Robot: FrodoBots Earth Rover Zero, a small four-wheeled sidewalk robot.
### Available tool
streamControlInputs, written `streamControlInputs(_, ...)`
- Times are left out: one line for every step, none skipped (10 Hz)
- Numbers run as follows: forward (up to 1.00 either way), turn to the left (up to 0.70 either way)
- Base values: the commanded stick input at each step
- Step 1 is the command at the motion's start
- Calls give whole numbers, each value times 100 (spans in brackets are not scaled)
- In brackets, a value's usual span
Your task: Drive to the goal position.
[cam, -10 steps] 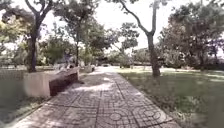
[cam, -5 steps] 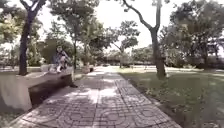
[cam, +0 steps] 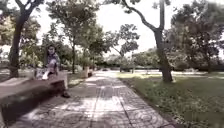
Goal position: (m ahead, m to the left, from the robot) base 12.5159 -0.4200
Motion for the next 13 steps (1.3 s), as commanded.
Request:
streamControlInputs(100,0)
streamControlInputs(100,0)
streamControlInputs(100,0)
streamControlInputs(100,0)
streamControlInputs(100,0)
streamControlInputs(100,0)
streamControlInputs(100,0)
streamControlInputs(100,0)
streamControlInputs(100,0)
streamControlInputs(100,0)
streamControlInputs(100,0)
streamControlInputs(100,0)
streamControlInputs(100,0)
